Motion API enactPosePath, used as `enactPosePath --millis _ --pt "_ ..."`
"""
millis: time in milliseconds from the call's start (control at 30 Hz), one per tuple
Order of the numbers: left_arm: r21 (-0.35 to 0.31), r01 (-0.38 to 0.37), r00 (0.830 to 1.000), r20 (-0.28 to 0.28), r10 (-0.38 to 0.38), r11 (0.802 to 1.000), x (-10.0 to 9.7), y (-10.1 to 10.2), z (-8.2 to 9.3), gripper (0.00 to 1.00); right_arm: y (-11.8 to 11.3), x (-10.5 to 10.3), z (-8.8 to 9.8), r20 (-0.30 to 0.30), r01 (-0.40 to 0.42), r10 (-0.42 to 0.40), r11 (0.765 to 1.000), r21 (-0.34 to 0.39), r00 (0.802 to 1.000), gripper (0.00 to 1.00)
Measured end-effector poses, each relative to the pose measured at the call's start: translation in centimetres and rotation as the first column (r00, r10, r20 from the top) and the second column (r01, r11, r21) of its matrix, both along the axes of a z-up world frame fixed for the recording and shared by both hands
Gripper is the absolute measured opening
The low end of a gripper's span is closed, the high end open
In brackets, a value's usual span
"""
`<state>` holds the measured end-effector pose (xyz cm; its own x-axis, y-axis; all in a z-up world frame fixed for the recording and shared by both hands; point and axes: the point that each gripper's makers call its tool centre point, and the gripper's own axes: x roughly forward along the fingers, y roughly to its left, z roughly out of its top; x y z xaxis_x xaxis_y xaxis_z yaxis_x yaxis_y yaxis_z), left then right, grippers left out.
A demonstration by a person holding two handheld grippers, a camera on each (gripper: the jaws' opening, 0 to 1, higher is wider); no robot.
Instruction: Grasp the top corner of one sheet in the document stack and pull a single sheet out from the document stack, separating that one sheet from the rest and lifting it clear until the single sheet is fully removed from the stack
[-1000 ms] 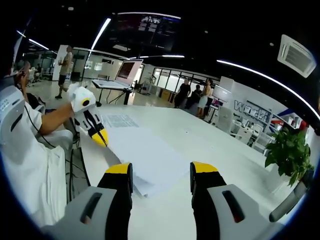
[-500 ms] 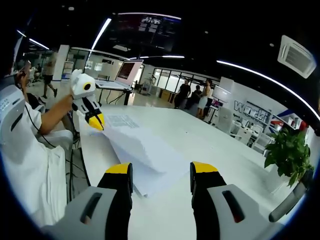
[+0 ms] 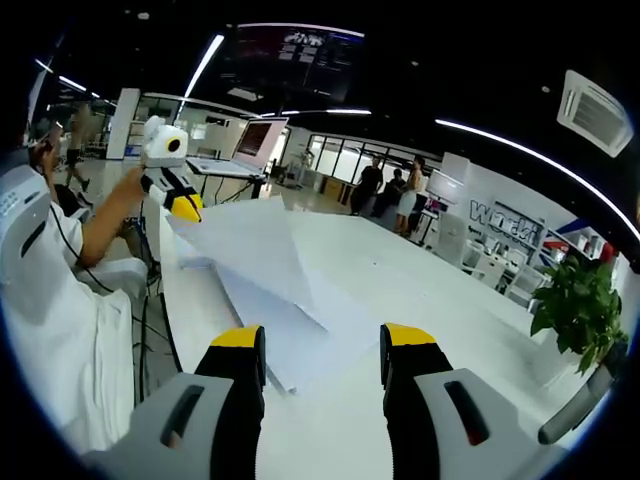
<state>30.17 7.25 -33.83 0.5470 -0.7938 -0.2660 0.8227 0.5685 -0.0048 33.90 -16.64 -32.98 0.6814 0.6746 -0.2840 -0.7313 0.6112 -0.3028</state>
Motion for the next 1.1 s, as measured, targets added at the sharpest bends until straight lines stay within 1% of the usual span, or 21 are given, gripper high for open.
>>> enactPosePath --millis 67,100,167,333,400,467,533,600,667,700,733,800,900,933,1000,1033,1100 --pt "-0.059 -0.005 1.0 -0.004 0.005 0.998 -0.2 0.4 1.1 0.03 0.0 0.0 0.0 0.0 -0.001 0.001 1.0 0.0 1.0 0.46" --pt "-0.068 -0.001 1.0 -0.006 0.0 0.998 -0.3 0.6 1.4 0.03 0.0 0.0 0.0 0.0 -0.001 0.001 1.0 0.0 1.0 0.46" --pt "-0.101 -0.004 1.0 0.005 0.005 0.995 -0.6 0.9 2.2 0.03 -0.1 0.0 -0.1 -0.001 0.001 -0.001 1.0 0.001 1.0 0.46" --pt "-0.154 -0.002 1.0 0.025 0.006 0.988 -1.4 1.7 3.7 0.03 -0.1 0.0 -0.1 -0.001 0.0 0.0 1.0 0.0 1.0 0.46" --pt "-0.196 0.001 1.0 0.031 0.005 0.981 -1.8 1.9 4.6 0.03 -0.1 0.0 -0.1 -0.001 0.0 0.0 1.0 -0.001 1.0 0.46" --pt "-0.244 -0.002 0.999 0.036 0.011 0.97 -2.1 2.3 5.7 0.03 0.0 0.0 -0.1 -0.002 -0.001 0.001 1.0 -0.003 1.0 0.46" --pt "-0.296 -0.029 0.997 0.063 0.05 0.955 -2.0 3.1 7.0 0.03 0.0 0.0 -0.2 -0.003 -0.003 0.003 1.0 -0.004 1.0 0.46" --pt "-0.333 -0.043 0.993 0.087 0.076 0.942 -2.0 3.9 8.1 0.03 0.1 0.0 -0.2 -0.004 -0.004 0.004 1.0 -0.004 1.0 0.46" --pt "-0.399 -0.044 0.991 0.096 0.089 0.916 -2.1 4.8 9.4 0.03 0.0 0.0 -0.2 -0.004 -0.003 0.003 1.0 -0.003 1.0 0.46" --pt "-0.422 -0.04 0.991 0.1 0.09 0.906 -2.1 5.2 9.8 0.03 0.0 0.1 -0.2 -0.005 -0.002 0.002 1.0 -0.002 1.0 0.46" --pt "-0.416 -0.039 0.992 0.093 0.085 0.909 -2.1 5.5 9.7 0.03 0.0 0.1 -0.2 -0.006 -0.001 0.001 1.0 -0.002 1.0 0.46" --pt "-0.44 -0.061 0.989 0.095 0.114 0.896 -1.6 6.2 10.0 0.03 0.0 0.2 -0.3 -0.008 -0.002 0.002 1.0 -0.005 1.0 0.46" --pt "-0.466 -0.085 0.987 0.081 0.138 0.881 -0.9 7.1 10.0 0.03 0.1 0.2 -0.3 -0.009 -0.005 0.005 1.0 -0.007 1.0 0.46" --pt "-0.461 -0.09 0.988 0.072 0.138 0.883 -0.7 7.3 9.8 0.03 0.1 0.2 -0.3 -0.009 -0.005 0.005 1.0 -0.007 1.0 0.46" --pt "-0.44 -0.145 0.979 0.068 0.193 0.886 0.1 8.3 9.3 0.03 0.1 0.2 -0.3 -0.009 -0.004 0.004 1.0 -0.008 1.0 0.46" --pt "-0.422 -0.159 0.977 0.061 0.203 0.892 0.4 8.6 9.0 0.03 0.1 0.2 -0.3 -0.009 -0.004 0.004 1.0 -0.008 1.0 0.46" --pt "-0.421 -0.18 0.973 0.06 0.225 0.889 0.9 9.3 8.9 0.03 0.1 0.2 -0.3 -0.009 -0.004 0.004 1.0 -0.007 1.0 0.46"
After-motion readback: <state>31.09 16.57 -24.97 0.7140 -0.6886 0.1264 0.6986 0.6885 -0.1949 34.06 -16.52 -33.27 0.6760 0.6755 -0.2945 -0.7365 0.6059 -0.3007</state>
